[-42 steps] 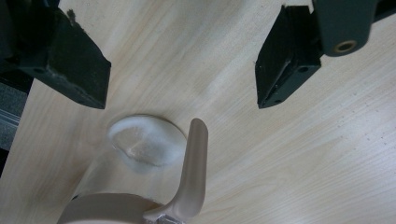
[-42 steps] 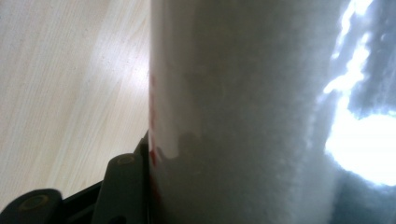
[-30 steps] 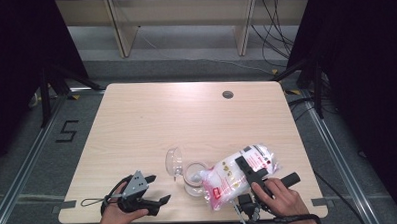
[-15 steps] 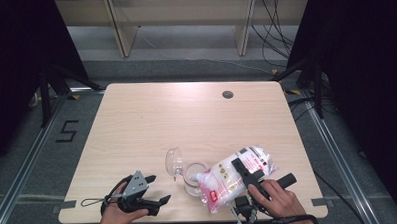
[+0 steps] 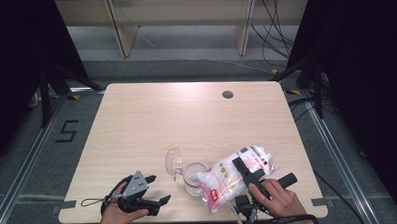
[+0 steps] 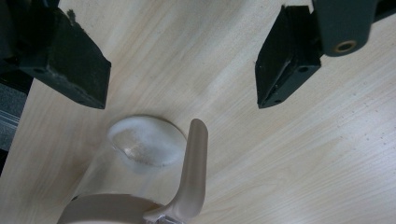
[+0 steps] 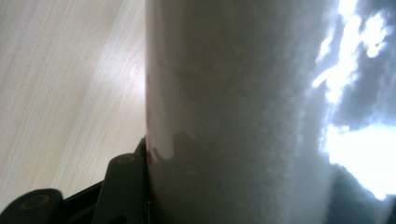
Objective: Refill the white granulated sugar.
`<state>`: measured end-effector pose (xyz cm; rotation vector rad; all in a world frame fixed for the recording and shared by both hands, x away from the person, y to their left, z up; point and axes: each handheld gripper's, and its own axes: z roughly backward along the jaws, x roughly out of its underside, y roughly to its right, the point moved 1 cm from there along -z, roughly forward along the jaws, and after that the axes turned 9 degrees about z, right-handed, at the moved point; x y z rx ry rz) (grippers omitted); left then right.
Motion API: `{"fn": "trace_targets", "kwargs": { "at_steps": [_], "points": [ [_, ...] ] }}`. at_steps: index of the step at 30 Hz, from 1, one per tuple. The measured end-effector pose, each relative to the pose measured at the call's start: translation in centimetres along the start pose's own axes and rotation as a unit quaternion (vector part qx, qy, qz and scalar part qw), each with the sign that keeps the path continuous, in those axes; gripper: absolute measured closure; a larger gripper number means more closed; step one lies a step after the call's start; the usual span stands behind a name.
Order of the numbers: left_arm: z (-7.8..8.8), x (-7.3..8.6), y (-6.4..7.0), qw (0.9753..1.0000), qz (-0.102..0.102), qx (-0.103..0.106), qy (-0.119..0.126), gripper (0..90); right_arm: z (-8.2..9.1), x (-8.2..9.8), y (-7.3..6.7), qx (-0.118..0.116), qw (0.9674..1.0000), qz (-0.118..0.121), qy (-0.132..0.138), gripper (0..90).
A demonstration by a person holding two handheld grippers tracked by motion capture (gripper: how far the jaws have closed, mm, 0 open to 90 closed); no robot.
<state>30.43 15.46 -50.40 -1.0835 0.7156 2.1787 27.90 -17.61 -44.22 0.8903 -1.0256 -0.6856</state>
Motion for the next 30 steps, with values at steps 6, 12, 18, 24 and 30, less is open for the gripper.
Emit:
{"fn": "trace_targets", "kwargs": {
  "at_steps": [6, 12, 18, 24, 30],
  "points": [
    [0.1, -0.1, -0.2, 0.9998, -0.016, -0.001, -0.007, 18.0, 0.0, 0.3, -0.1, -0.006, 0.9999, -0.004, -0.01, 50.8],
    [0.1, 0.0, 0.0, 1.0, -0.001, -0.002, -0.007, 18.0, 0.0, 0.8, -0.1, -0.006, 0.9998, -0.011, -0.016, 50.9],
    [0.1, -0.1, -0.2, 0.9999, -0.016, -0.001, -0.007, 18.0, -0.1, 1.2, 0.0, 0.0, 0.9999, -0.005, -0.016, 51.1],
    [0.1, -0.1, -0.1, 0.9999, -0.014, -0.002, -0.005, 18.0, 0.0, 1.5, -0.2, -0.006, 0.9996, -0.018, -0.023, 51.3],
    [0.1, -0.1, -0.1, 0.9999, -0.014, -0.002, -0.006, 18.0, 0.1, 1.6, -0.1, -0.003, 0.9997, -0.01, -0.022, 51.4]
  ]
}}
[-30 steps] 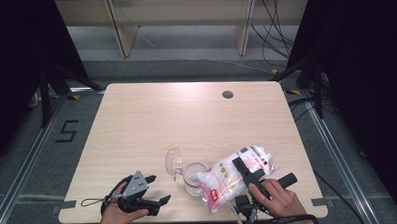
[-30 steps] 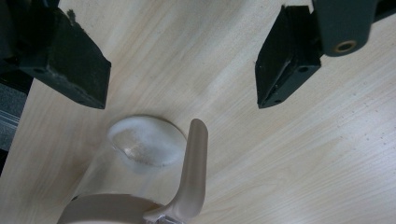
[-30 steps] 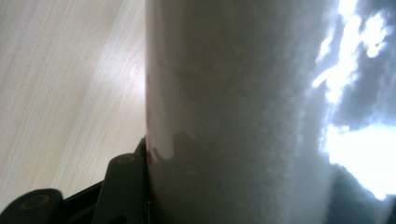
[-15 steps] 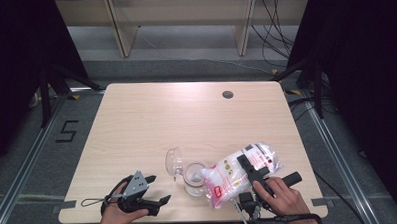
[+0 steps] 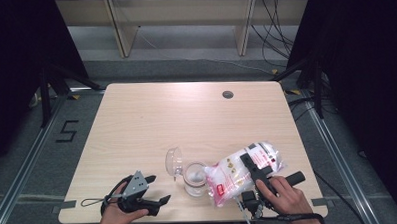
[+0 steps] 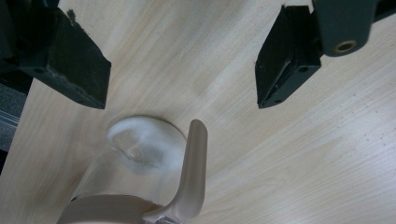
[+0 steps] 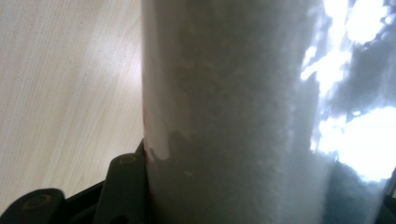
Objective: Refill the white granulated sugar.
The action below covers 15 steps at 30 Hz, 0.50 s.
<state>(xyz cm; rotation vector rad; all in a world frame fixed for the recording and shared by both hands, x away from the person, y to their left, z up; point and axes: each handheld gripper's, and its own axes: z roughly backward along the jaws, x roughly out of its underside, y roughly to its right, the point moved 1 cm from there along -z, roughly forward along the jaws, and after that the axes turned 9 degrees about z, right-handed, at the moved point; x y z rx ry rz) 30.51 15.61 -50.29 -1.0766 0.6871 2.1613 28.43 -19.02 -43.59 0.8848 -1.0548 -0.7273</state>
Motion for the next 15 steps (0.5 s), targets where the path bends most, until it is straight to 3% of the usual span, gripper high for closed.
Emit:
{"fn": "trace_targets", "kwargs": {
  "at_steps": [3, 7, 9, 11, 15],
  "points": [
    [0.01, 0.0, -0.02, 1.0, -0.001, 0.0, 0.0, 18.0, 0.14, 0.02, -0.22, -0.002, 0.9999, -0.015, -0.006, 51.4],
    [0.02, 0.0, -0.01, 1.0, 0.0, 0.0, 0.0, 18.1, 0.11, 0.13, 0.08, 0.0, 1.0, 0.006, -0.003, 51.5],
    [0.1, -0.03, 0.01, 1.0, -0.001, -0.003, -0.003, 18.0, 0.17, 0.2, -0.25, -0.003, 0.9998, -0.015, -0.012, 51.5],
    [0.04, -0.01, 0.0, 1.0, -0.001, -0.001, 0.0, 18.0, 0.08, 0.28, 0.1, 0.002, 1.0, 0.008, -0.004, 51.6],
    [0.1, -0.03, 0.0, 1.0, -0.001, -0.003, -0.003, 18.0, 0.17, 0.31, 0.08, -0.001, 1.0, 0.006, -0.005, 51.6]
  ]
}}
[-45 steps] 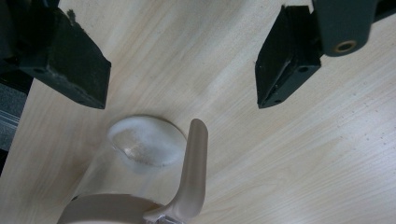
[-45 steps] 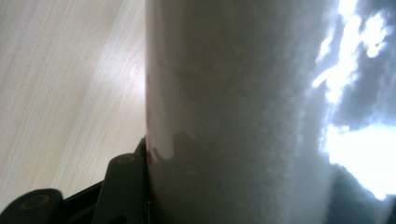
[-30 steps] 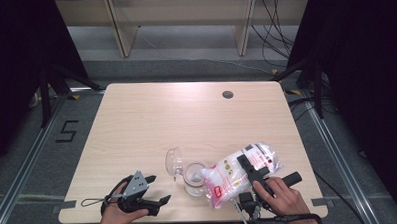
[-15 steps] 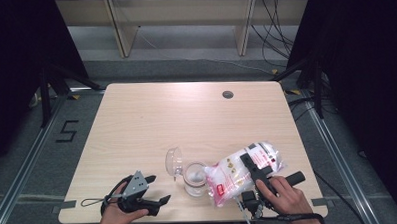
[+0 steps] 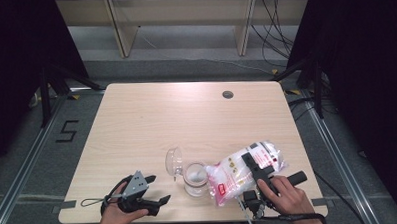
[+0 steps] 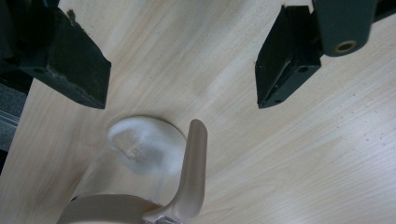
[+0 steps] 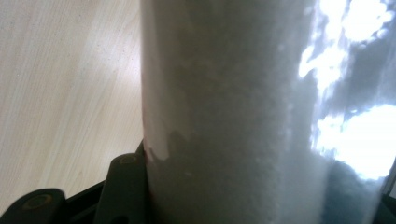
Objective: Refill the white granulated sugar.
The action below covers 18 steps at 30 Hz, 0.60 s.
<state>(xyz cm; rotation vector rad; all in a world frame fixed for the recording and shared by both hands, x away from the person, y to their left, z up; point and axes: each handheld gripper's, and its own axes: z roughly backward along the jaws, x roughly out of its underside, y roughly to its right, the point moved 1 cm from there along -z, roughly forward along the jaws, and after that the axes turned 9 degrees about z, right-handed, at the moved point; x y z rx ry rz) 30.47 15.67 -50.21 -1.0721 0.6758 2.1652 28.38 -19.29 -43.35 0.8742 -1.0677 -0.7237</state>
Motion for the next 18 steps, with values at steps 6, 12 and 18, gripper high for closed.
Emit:
{"fn": "trace_targets", "kwargs": {
  "at_steps": [6, 12, 18],
  "points": [
    [-0.01, 0.0, 0.0, 1.0, 0.0, 0.0, 0.0, 18.0, 0.09, -0.13, -0.12, -0.002, 1.0, -0.005, -0.002, 51.7],
    [0.0, 0.01, 0.0, 1.0, 0.0, 0.0, 0.0, 18.0, 0.17, -0.39, 0.08, 0.003, 1.0, -0.001, 0.005, 51.7],
    [0.01, 0.0, -0.01, 1.0, 0.001, 0.001, 0.0, 18.0, 0.21, -0.68, 0.12, 0.005, 0.9999, -0.002, 0.011, 51.8]
  ]
}}
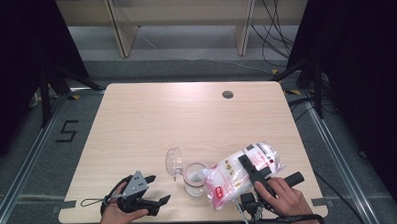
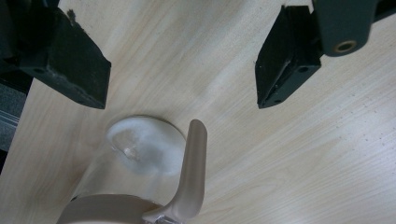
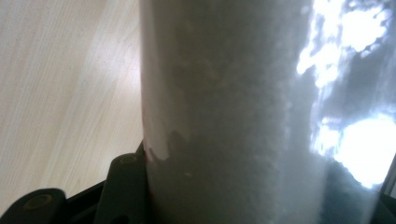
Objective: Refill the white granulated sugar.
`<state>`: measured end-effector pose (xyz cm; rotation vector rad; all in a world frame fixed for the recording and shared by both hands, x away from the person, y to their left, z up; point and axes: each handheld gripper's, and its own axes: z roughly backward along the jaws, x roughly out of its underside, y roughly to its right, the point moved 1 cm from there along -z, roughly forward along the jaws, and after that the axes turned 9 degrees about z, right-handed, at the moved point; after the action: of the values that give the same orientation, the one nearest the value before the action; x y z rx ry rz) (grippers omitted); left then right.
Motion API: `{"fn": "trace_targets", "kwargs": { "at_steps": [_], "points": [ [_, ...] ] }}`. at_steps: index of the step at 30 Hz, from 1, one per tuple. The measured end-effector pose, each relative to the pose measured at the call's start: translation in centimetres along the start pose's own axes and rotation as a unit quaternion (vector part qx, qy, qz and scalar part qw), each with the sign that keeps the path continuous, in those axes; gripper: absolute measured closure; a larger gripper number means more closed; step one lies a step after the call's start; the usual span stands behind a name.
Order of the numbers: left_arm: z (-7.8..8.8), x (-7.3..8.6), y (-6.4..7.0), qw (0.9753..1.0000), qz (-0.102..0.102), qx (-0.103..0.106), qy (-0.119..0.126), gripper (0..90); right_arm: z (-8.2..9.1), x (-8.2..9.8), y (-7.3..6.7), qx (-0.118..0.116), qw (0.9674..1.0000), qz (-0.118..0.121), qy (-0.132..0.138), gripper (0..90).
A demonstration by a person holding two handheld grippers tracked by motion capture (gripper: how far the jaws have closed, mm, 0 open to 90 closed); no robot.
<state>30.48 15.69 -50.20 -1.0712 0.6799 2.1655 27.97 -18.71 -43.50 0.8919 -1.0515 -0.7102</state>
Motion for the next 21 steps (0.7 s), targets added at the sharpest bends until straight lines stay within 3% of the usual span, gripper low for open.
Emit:
{"fn": "trace_targets", "kwargs": {
  "at_steps": [1, 3, 4, 8, 10, 14, 15, 19, 20, 21],
  "points": [
    [0.0, 0.0, 0.0, 1.0, -0.001, 0.0, 0.0, 18.0, 0.0, 0.0, 0.2, 0.002, 0.9999, 0.013, 0.004, 51.8],
    [0.0, 0.0, 0.0, 1.0, 0.0, 0.0, 0.0, 18.1, 0.1, -0.2, 0.0, -0.004, 1.0, -0.003, 0.0, 51.8],
    [0.0, 0.0, 0.0, 1.0, 0.0, 0.0, 0.0, 18.0, 0.0, -0.2, 0.3, 0.003, 0.9999, 0.013, 0.008, 51.8],
    [0.0, 0.0, 0.0, 1.0, 0.0, -0.001, 0.001, 18.0, 0.1, -0.4, 0.0, -0.002, 1.0, -0.006, 0.003, 51.9],
    [0.0, 0.0, 0.0, 1.0, 0.0, -0.001, 0.0, 18.1, 0.1, -0.4, 0.3, 0.001, 0.9999, 0.007, 0.009, 51.9],
    [0.0, 0.0, 0.0, 1.0, -0.001, -0.002, 0.0, 18.1, 0.1, -0.6, 0.0, -0.003, 0.9999, -0.008, 0.008, 51.9],
    [-0.1, 0.0, 0.0, 1.0, 0.001, -0.001, 0.003, 18.0, 0.0, -0.7, 0.3, 0.003, 0.9998, 0.01, 0.015, 51.9],
    [0.0, 0.1, 0.0, 1.0, 0.004, 0.001, 0.0, 18.0, 0.0, -0.9, 0.1, -0.002, 0.9999, -0.003, 0.014, 52.0],
    [0.0, 0.0, 0.0, 1.0, 0.001, 0.001, -0.001, 18.0, 0.0, -1.0, 0.3, -0.002, 0.9998, 0.01, 0.018, 52.0],
    [0.0, 0.0, 0.0, 1.0, -0.002, 0.0, -0.001, 18.0, 0.1, -1.1, 0.1, -0.001, 0.9999, -0.001, 0.013, 52.0]
  ]
}}
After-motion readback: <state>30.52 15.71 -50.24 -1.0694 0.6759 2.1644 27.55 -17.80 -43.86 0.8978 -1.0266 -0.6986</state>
